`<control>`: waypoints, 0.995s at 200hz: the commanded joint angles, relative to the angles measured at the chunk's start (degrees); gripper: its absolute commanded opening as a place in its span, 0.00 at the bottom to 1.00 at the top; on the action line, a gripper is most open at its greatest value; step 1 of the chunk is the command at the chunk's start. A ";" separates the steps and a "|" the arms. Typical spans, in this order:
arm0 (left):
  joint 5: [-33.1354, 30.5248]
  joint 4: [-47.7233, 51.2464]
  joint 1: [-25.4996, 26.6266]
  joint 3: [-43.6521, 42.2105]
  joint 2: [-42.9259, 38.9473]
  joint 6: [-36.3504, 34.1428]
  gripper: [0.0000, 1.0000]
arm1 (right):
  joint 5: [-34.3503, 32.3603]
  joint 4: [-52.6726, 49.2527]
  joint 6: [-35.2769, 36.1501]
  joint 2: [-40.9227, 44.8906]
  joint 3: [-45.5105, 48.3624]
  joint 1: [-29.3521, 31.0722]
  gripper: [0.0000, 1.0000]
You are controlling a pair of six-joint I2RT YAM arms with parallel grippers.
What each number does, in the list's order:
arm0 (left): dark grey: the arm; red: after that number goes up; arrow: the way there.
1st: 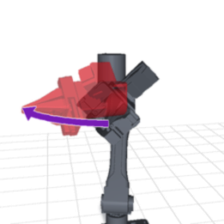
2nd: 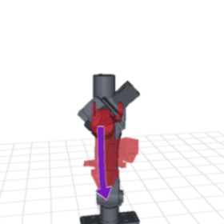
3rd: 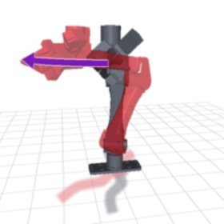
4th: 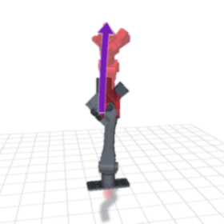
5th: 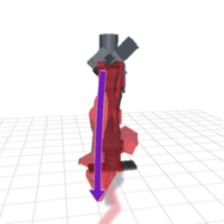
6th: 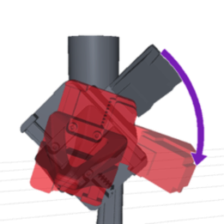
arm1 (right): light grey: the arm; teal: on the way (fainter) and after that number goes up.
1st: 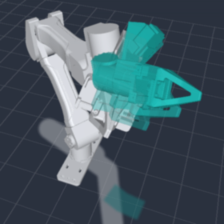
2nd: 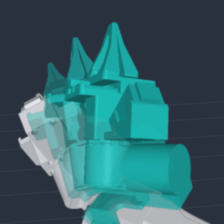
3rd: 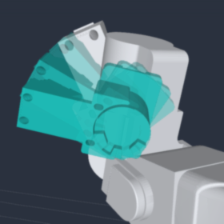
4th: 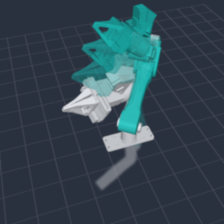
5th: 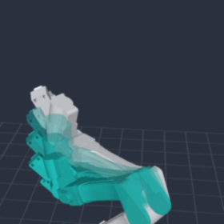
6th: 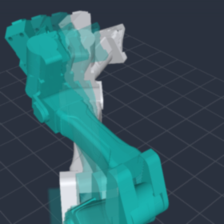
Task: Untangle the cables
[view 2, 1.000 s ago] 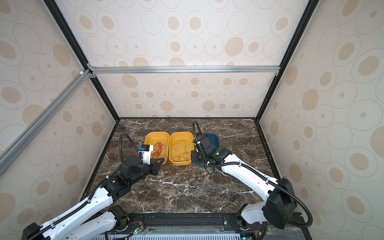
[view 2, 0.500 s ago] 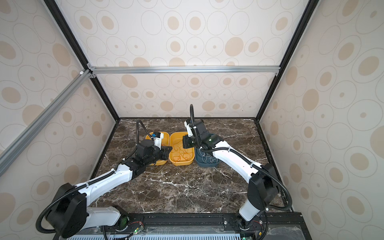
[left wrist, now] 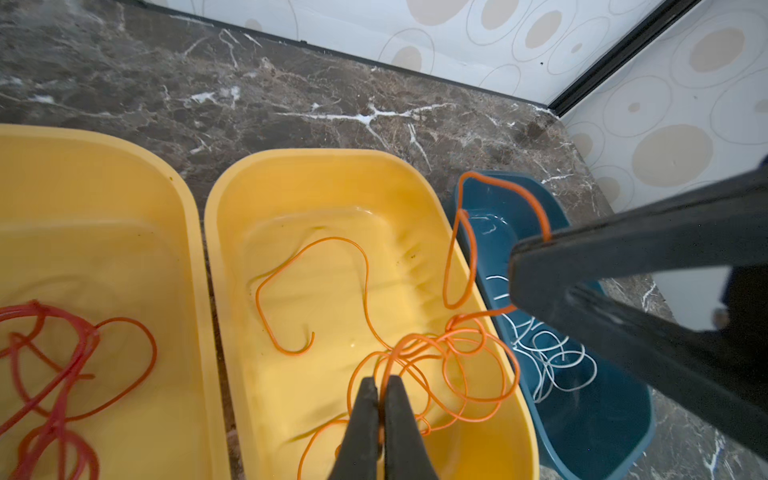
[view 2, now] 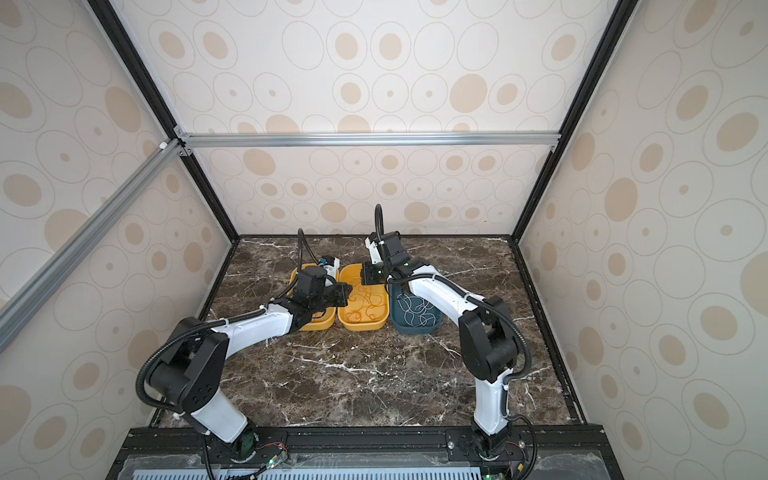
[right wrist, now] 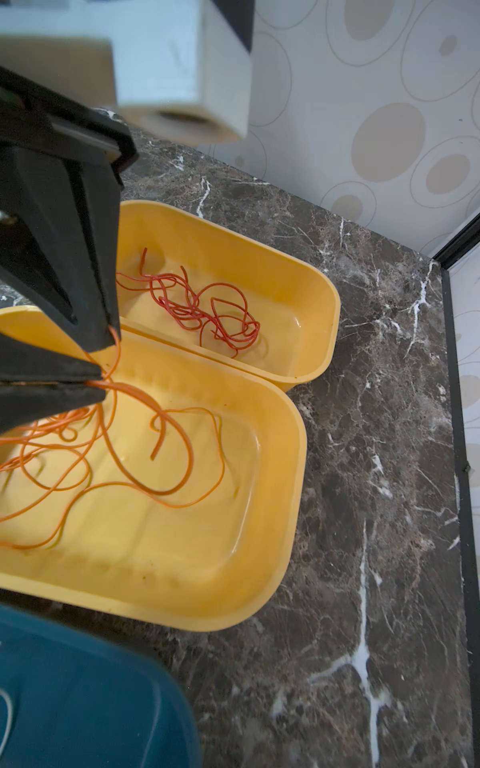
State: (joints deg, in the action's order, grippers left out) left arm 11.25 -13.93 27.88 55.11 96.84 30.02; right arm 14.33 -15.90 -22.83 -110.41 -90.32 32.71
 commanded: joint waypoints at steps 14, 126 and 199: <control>0.47 3.71 -0.82 5.48 3.26 -1.16 0.36 | 0.43 -3.04 0.59 -4.06 -3.87 -0.08 0.01; -6.09 13.65 -0.90 6.47 -6.59 -2.59 0.66 | -2.34 -8.88 -0.12 1.30 -0.71 -1.22 0.41; -12.12 15.32 -1.42 -2.53 -23.35 -6.20 0.82 | -14.56 -6.99 4.17 19.22 15.91 -4.56 0.52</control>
State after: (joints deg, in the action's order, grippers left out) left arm 3.03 -0.62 27.16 55.57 78.30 26.89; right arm 7.16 -23.29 -21.54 -96.55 -79.05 30.28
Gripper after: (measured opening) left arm 0.781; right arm 0.496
